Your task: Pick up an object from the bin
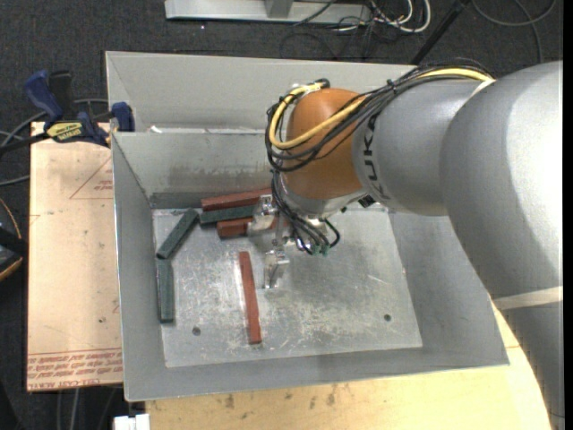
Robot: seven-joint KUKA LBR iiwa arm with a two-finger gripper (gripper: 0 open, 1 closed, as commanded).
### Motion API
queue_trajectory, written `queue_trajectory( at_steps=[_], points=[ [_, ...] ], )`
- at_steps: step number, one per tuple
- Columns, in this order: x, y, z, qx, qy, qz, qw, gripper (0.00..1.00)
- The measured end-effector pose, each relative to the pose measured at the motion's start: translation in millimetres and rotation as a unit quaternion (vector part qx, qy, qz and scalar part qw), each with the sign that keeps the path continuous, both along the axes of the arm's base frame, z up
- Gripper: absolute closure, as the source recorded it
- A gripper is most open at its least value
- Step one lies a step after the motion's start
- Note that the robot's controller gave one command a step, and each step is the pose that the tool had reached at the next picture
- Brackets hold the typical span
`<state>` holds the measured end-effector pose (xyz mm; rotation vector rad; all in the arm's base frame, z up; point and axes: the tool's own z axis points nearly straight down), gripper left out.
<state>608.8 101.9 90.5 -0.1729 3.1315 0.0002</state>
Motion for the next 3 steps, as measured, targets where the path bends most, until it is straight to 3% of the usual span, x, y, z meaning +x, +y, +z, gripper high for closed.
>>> queue_trajectory(
  at_steps=[1,2,3],
  points=[
    [-8.4,13,-10,0.0,0.0034,0.109,0.9941,0.0],
    [0.2,19,-5,0.0,-0.0001,0.2,0.9797,0.0],
    [-22.0,27,-9,-0.001,0.0006,0.389,0.9212,1.0]
  ],
)
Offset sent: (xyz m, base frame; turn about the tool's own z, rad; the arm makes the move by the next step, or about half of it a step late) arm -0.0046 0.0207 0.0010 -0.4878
